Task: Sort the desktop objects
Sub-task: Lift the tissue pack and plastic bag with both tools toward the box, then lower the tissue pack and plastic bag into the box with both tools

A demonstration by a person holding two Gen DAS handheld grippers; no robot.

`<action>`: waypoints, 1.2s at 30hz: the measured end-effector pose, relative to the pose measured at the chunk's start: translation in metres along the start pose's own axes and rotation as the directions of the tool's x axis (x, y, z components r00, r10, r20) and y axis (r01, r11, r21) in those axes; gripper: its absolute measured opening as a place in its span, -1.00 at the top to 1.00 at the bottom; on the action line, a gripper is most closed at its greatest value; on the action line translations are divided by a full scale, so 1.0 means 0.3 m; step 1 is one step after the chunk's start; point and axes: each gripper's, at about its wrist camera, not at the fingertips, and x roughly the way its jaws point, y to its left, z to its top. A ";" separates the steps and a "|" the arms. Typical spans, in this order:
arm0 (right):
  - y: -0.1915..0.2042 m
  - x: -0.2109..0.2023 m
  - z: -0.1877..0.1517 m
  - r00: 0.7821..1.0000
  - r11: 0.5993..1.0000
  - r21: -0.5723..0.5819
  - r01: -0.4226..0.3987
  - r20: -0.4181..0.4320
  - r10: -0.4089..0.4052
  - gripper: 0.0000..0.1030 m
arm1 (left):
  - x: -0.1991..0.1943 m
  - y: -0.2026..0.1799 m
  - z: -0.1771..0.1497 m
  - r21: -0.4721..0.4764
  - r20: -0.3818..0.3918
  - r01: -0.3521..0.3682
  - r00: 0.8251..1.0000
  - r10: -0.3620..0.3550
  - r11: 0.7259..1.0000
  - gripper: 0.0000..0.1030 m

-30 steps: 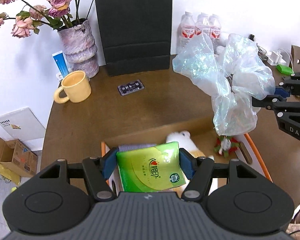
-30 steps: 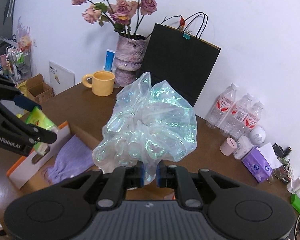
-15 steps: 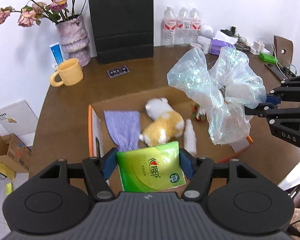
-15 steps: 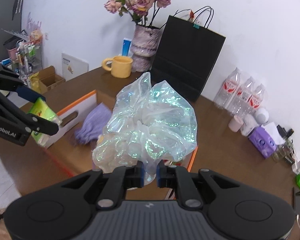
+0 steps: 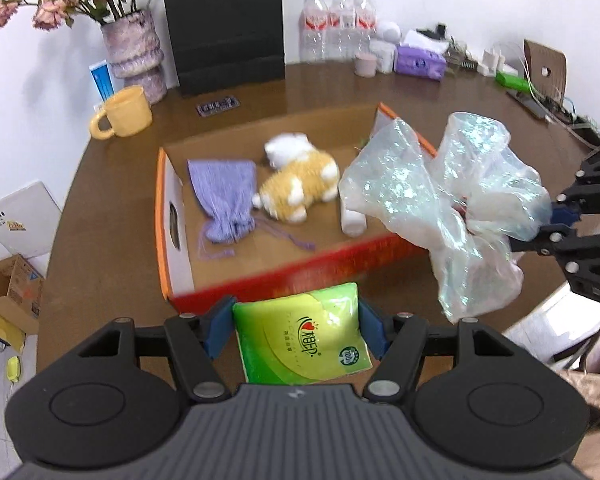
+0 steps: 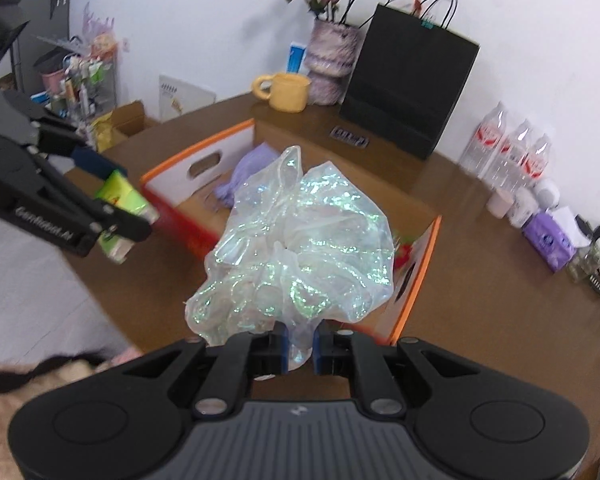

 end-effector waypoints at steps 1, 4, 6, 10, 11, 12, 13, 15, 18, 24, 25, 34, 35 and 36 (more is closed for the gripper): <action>0.012 -0.001 -0.018 1.000 1.000 0.000 -0.008 -0.012 0.008 0.81 | 0.006 -0.004 -0.017 0.002 -0.010 0.002 1.000 -0.002 1.000 -0.28; 0.048 -0.002 -0.073 0.998 0.999 -0.001 -0.032 -0.049 0.032 0.81 | 0.025 -0.013 -0.060 0.011 -0.043 0.001 0.999 -0.001 1.000 -0.28; 0.069 0.002 -0.100 0.997 0.999 -0.005 -0.042 -0.071 0.041 0.81 | 0.034 -0.011 -0.074 0.012 -0.055 0.000 0.999 0.000 1.000 -0.28; 0.084 0.020 -0.128 0.993 0.998 0.014 -0.068 -0.100 0.069 0.81 | 0.049 -0.008 -0.087 0.010 -0.064 -0.002 0.998 0.003 1.000 -0.28; 0.087 0.029 -0.131 0.991 0.997 0.018 -0.073 -0.109 0.075 0.81 | 0.052 -0.008 -0.089 0.010 -0.065 -0.003 0.998 0.004 1.000 -0.28; 0.089 0.037 -0.134 0.990 0.997 0.021 -0.076 -0.117 0.078 0.81 | 0.055 -0.008 -0.091 0.009 -0.065 -0.004 0.998 0.004 1.000 -0.28; 0.092 0.043 -0.136 0.989 0.997 0.023 -0.077 -0.123 0.080 0.81 | 0.059 -0.008 -0.093 0.009 -0.066 -0.004 0.998 0.005 1.000 -0.28; 0.098 0.055 -0.141 0.987 0.996 0.028 -0.081 -0.136 0.084 0.81 | 0.065 -0.009 -0.095 0.008 -0.067 -0.005 0.998 0.005 1.000 -0.28; 0.107 0.058 -0.148 0.986 0.996 0.032 -0.083 -0.145 0.086 0.81 | 0.072 -0.014 -0.095 0.010 -0.066 0.000 0.998 0.001 1.000 -0.28; 0.107 0.054 -0.160 0.984 0.995 0.044 -0.088 -0.152 0.093 0.81 | 0.076 -0.017 -0.095 0.013 -0.066 0.000 0.998 0.001 1.000 -0.28; 0.107 0.054 -0.162 0.984 0.995 0.046 -0.089 -0.153 0.095 0.81 | 0.076 -0.016 -0.096 0.013 -0.066 0.000 0.998 0.001 1.000 -0.28; 0.084 0.021 -0.153 0.989 0.995 0.066 -0.077 -0.120 0.085 0.81 | 0.035 -0.010 -0.091 0.015 -0.030 -0.006 1.000 0.006 1.000 -0.28; 0.076 0.010 -0.145 0.991 0.995 0.071 -0.071 -0.107 0.079 0.81 | 0.023 -0.008 -0.084 0.012 -0.016 -0.005 1.000 0.005 1.000 -0.28; 0.067 -0.001 -0.136 0.993 0.995 0.077 -0.065 -0.094 0.072 0.80 | 0.010 -0.004 -0.075 0.007 0.001 -0.004 1.000 0.004 1.000 -0.28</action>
